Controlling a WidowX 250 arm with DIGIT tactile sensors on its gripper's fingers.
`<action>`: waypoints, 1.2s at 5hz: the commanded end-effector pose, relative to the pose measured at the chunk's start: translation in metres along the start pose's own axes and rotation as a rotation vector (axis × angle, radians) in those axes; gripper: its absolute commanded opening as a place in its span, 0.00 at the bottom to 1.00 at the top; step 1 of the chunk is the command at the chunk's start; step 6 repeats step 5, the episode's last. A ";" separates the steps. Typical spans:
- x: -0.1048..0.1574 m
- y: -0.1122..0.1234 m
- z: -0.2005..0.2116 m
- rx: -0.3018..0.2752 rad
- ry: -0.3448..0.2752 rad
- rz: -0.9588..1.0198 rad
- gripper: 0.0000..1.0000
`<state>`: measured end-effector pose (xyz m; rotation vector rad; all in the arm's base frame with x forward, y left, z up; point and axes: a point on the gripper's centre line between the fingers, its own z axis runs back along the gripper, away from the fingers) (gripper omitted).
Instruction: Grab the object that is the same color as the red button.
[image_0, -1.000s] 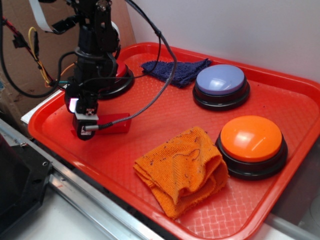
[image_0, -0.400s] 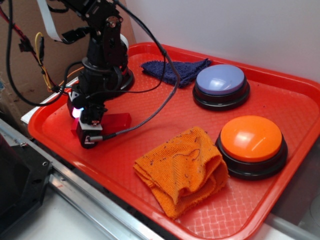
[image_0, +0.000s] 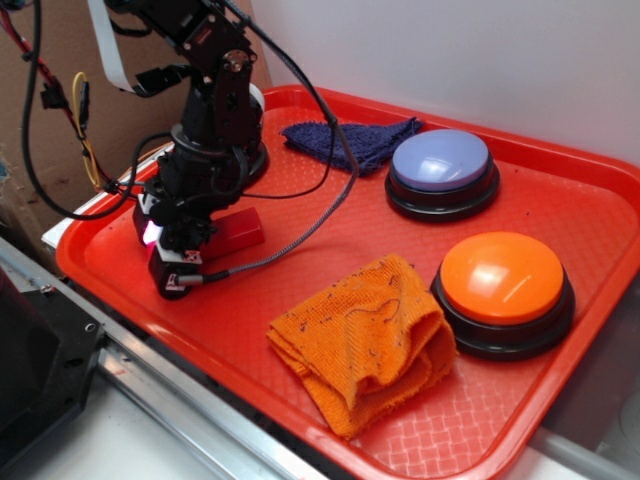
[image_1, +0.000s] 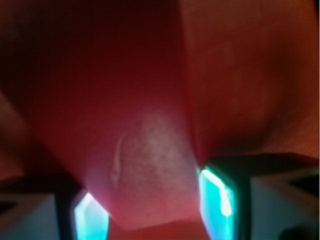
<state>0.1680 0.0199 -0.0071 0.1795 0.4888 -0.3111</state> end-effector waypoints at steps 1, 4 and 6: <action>-0.023 -0.002 0.042 -0.089 -0.104 0.181 0.00; -0.100 0.004 0.170 -0.500 -0.520 0.745 0.00; -0.124 -0.001 0.214 -0.431 -0.590 0.740 0.00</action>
